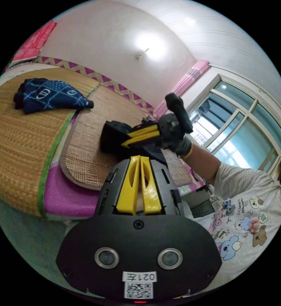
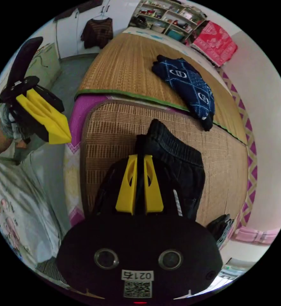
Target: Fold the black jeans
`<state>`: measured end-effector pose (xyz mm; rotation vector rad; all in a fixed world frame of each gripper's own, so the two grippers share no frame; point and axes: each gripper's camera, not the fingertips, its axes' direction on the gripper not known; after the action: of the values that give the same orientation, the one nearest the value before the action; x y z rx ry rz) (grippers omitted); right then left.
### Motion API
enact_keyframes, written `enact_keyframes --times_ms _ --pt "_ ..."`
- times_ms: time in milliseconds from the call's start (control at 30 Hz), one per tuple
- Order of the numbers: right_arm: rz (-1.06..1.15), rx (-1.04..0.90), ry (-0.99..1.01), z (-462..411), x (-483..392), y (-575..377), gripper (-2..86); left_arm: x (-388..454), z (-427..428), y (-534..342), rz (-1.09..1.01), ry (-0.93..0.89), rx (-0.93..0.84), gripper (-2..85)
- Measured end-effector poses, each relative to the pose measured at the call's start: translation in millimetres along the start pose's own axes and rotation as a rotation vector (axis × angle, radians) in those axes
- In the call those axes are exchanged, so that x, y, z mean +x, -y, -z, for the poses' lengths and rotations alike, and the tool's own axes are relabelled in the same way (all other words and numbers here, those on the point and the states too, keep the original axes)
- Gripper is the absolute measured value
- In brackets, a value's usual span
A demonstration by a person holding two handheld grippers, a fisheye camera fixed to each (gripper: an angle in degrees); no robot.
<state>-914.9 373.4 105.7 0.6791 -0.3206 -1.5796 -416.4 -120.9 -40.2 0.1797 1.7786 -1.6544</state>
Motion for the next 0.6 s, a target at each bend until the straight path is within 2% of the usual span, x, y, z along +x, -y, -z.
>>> enact_keyframes --times_ms 100,267,367,600 --pt "-0.15 0.099 -0.018 18 0 -27 2.4 -24 2 -10 0.068 0.066 0.034 -0.8" --pt "-0.387 0.235 0.158 59 39 -98 2.3 -70 -36 0 0.15 -0.047 0.019 0.6" --pt "-0.425 0.257 0.147 75 40 -122 3.1 -90 -73 13 0.212 -0.087 0.004 4.3" --pt "-0.483 0.216 0.139 87 43 -161 9.9 -117 -140 35 0.311 -0.001 -0.072 13.3"
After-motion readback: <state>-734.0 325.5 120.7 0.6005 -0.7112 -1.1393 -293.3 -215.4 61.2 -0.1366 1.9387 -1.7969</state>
